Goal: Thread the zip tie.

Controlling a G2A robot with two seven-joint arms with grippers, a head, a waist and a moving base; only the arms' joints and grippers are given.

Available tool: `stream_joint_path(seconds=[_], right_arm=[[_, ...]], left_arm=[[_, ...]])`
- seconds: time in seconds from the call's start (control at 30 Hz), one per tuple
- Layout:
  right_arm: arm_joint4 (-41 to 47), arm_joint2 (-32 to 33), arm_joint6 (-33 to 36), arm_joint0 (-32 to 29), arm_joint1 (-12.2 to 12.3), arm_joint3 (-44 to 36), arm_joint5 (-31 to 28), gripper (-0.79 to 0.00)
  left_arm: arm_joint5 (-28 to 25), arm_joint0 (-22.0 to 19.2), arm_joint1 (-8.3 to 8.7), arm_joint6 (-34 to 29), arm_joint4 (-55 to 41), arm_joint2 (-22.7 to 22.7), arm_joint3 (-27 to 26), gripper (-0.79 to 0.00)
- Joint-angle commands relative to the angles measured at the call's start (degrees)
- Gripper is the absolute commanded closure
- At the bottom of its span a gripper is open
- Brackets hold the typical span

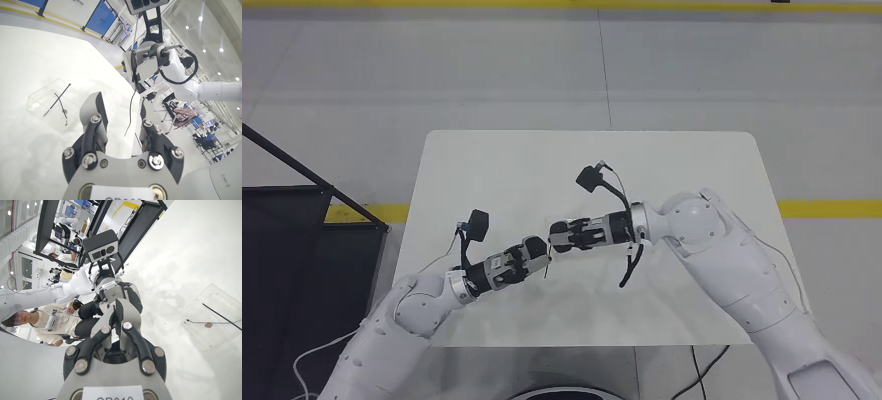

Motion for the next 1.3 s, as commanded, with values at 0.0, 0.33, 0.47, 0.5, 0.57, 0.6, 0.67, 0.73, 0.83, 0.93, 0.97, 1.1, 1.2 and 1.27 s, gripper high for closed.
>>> stream_joint_path(seconds=[0.0, 0.33, 0.47, 0.5, 0.57, 0.6, 0.67, 0.73, 0.83, 0.93, 0.97, 1.1, 1.2, 1.27], right_arm=[[-0.01, -0.2, 0.13, 0.13, -0.12, 0.15, 0.07, 0.0], [-0.21, -0.82, 0.68, 0.72, -0.64, 0.52, 0.39, 0.0], [-0.19, -0.94, 0.91, 0.85, -0.8, 0.79, 0.42, 0.0], [-0.23, -1.0, 1.07, 0.89, -0.84, 0.85, 0.49, 0.0], [-0.16, -1.08, 1.29, 0.97, -0.92, 1.05, 0.64, 0.0], [-0.17, -1.11, 1.39, 1.04, -0.96, 1.1, 0.7, 0.0], [-0.14, -1.15, 1.51, 1.12, -1.03, 1.25, 0.87, 0.0], [-0.13, -1.16, 1.62, 1.16, -1.1, 1.35, 1.03, 0.0], [-0.15, -1.15, 1.67, 1.21, -1.19, 1.45, 1.09, 0.0], [-0.04, -1.14, 1.87, 1.23, -1.27, 1.61, 1.14, 0.0], [-0.04, -1.12, 1.9, 1.25, -1.3, 1.66, 1.12, 0.0], [-0.13, -1.05, 1.99, 1.37, -1.39, 1.84, 1.27, 0.0], [-0.15, -1.03, 2.2, 1.44, -1.46, 1.92, 1.56, 0.0], [-0.13, -1.02, 2.38, 1.53, -1.51, 2.06, 1.87, -0.114]], left_arm=[[-0.06, -0.17, -0.08, 0.09, 0.08, 0.15, 0.25, -0.336], [-0.37, -0.97, -0.45, 0.12, 0.35, 1.02, 0.67, -0.265], [-0.43, -1.13, -0.53, 0.01, 0.44, 1.12, 0.78, -0.231], [-0.43, -1.16, -0.55, -0.02, 0.43, 1.13, 0.79, -0.215], [-0.43, -1.2, -0.58, -0.04, 0.47, 1.11, 0.81, -0.179], [-0.44, -1.2, -0.59, -0.02, 0.53, 1.1, 0.81, -0.163], [-0.45, -1.22, -0.62, -0.03, 0.63, 1.12, 0.83, -0.123], [-0.57, -1.28, -0.66, -0.09, 0.68, 1.18, 0.85, -0.092], [-0.6, -1.4, -0.73, -0.16, 0.8, 1.29, 0.95, -0.022], [-0.63, -1.51, -0.77, -0.32, 0.85, 1.34, 1.01, 0.0], [-0.66, -1.54, -0.78, -0.45, 0.91, 1.37, 1.02, 0.0], [-0.8, -1.66, -0.82, -0.89, 0.81, 1.5, 1.06, 0.0], [-0.89, -1.77, -0.86, -1.06, 1.08, 1.59, 1.11, 0.0], [-0.9, -1.82, -0.88, -1.01, 1.11, 1.57, 1.15, 0.0]])
